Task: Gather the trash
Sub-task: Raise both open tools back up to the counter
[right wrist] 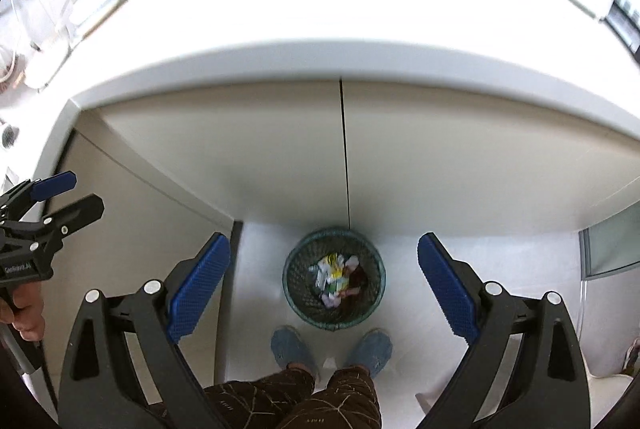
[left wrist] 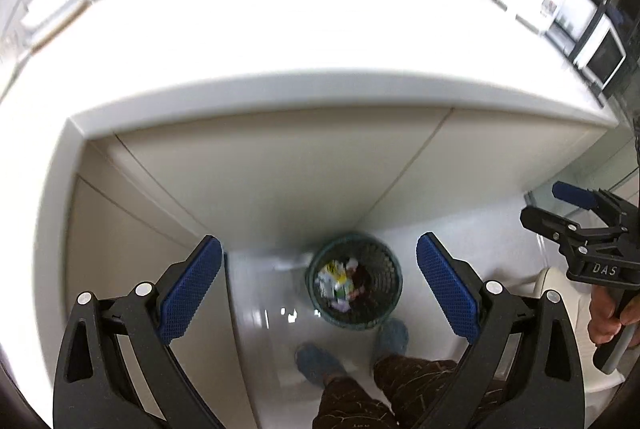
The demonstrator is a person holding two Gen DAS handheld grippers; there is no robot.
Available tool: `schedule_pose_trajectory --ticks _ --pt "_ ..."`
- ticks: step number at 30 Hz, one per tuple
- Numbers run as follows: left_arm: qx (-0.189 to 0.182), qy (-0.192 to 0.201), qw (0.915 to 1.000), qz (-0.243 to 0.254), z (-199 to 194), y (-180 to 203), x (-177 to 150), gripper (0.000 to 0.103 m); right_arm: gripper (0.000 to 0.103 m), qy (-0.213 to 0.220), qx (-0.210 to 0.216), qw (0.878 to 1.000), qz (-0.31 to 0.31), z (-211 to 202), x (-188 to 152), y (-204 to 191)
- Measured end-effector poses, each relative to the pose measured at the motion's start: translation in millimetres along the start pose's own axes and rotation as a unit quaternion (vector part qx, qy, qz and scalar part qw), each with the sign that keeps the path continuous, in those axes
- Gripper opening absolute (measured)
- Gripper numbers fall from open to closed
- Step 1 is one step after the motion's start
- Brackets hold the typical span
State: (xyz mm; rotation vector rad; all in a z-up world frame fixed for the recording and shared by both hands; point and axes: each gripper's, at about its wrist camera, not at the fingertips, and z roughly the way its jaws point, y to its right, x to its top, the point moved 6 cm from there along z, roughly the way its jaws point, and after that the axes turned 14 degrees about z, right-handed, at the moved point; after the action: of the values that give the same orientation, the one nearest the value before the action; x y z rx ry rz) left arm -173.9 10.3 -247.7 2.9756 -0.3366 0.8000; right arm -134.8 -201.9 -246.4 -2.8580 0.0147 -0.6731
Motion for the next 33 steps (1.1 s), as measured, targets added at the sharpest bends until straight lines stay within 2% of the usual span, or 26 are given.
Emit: schedule_pose_trajectory --ticks 7,13,20,27,33 --pt "0.023 0.045 0.9987 0.005 -49 -22 39 0.096 0.091 0.043 -0.010 0.999 0.013 -54 32 -15" --pt "0.036 0.070 0.9969 0.005 -87 -35 75 0.096 0.091 0.071 -0.016 0.997 0.014 -78 60 -31" --pt "0.044 0.091 0.9949 0.004 -117 -49 117 0.096 0.091 0.104 -0.005 0.995 0.011 -115 114 -53" --pt "0.051 0.099 0.9938 0.005 -133 -52 160 0.096 0.091 0.114 0.000 0.993 0.024 -130 169 -65" --pt "0.056 0.090 0.9944 0.000 -125 -57 192 0.096 0.091 0.113 0.006 0.993 0.030 -127 230 -71"
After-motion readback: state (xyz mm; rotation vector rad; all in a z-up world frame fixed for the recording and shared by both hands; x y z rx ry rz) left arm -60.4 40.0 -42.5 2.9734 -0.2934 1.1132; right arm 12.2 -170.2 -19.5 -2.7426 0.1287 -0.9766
